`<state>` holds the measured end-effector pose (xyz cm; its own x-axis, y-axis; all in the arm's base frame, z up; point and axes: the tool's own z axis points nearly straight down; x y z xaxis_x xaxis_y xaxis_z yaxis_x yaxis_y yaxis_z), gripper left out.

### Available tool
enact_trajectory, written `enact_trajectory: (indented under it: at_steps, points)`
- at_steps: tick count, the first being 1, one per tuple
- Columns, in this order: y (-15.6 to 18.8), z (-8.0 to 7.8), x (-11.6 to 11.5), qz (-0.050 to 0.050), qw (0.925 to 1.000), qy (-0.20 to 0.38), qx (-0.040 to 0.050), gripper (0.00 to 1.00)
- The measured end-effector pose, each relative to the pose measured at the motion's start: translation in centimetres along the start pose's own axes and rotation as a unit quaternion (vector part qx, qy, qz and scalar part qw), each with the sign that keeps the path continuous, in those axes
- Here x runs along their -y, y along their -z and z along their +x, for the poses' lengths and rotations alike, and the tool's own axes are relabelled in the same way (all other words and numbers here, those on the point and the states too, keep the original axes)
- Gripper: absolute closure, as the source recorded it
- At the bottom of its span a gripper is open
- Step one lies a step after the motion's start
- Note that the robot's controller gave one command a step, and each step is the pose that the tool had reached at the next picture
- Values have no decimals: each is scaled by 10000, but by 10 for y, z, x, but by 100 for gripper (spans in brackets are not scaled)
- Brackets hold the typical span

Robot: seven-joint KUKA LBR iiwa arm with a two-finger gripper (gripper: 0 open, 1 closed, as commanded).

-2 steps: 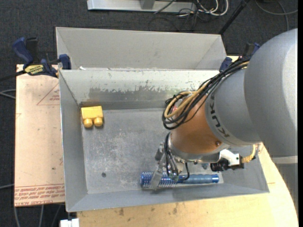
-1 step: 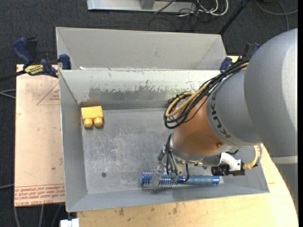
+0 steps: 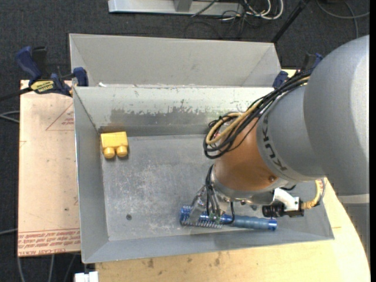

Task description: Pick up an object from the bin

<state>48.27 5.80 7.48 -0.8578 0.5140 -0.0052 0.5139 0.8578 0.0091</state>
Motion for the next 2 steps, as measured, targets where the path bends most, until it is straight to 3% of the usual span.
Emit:
enact_trajectory:
  at_steps: [1,2]
  points:
    - [92,0,-4,17,9996,-293,6,100]
    - [88,1,-3,47,9996,-291,-23,0]
